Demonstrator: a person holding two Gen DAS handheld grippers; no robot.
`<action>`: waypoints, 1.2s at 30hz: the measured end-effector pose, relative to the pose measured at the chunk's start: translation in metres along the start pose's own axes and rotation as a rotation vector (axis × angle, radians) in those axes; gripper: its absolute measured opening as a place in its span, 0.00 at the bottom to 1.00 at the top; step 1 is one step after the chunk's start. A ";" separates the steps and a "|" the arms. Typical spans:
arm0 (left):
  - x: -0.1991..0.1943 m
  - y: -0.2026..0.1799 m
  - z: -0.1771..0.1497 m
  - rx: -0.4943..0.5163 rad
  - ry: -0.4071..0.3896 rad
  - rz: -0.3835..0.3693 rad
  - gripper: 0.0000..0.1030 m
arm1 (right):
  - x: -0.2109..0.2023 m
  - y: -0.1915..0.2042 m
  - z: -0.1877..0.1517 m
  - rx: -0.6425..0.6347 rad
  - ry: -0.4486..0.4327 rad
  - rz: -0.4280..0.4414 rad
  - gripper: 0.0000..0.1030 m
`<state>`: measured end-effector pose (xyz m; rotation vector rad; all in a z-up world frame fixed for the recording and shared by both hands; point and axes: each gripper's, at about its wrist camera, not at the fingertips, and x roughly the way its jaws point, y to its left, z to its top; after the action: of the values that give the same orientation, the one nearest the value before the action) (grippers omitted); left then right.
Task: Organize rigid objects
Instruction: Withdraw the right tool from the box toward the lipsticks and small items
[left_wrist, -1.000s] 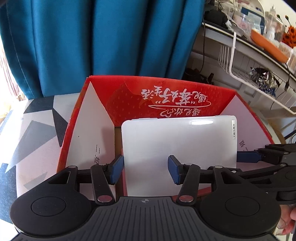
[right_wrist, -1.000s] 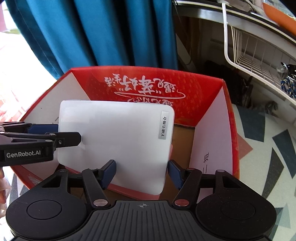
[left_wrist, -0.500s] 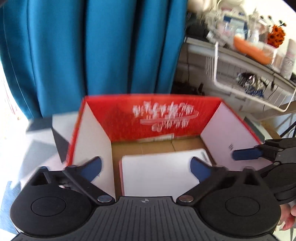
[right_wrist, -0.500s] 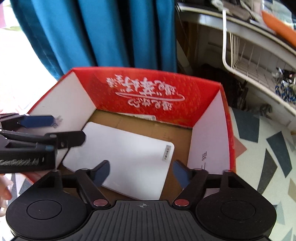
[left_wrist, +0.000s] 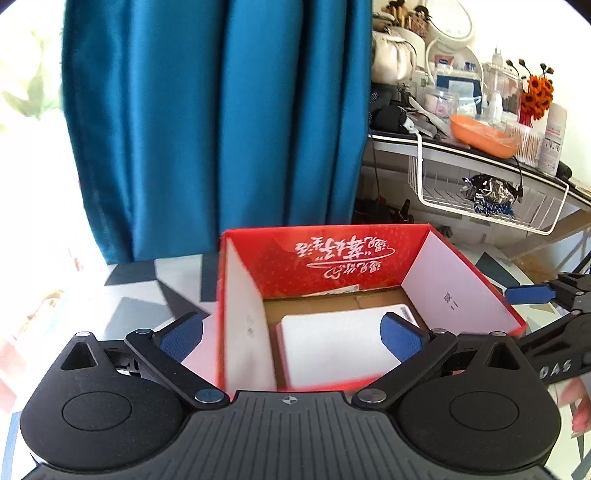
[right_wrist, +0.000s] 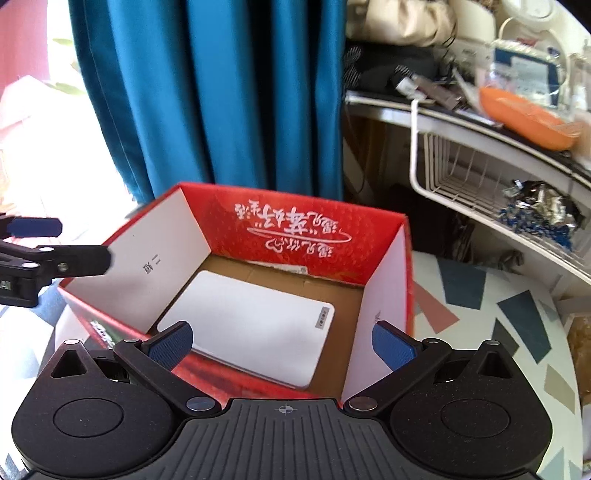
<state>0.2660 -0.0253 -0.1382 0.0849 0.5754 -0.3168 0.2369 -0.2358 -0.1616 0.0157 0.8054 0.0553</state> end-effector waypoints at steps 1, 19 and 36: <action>-0.005 0.003 -0.004 -0.011 -0.002 0.000 1.00 | -0.006 0.000 -0.005 0.008 -0.025 0.002 1.00; -0.050 0.020 -0.113 -0.166 0.027 0.055 1.00 | -0.047 0.008 -0.135 0.093 -0.094 0.018 1.00; -0.045 0.004 -0.157 -0.133 0.070 0.105 1.00 | -0.035 0.018 -0.180 0.068 -0.081 -0.069 1.00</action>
<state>0.1497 0.0173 -0.2449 -0.0024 0.6574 -0.1730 0.0823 -0.2209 -0.2600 0.0543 0.7257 -0.0382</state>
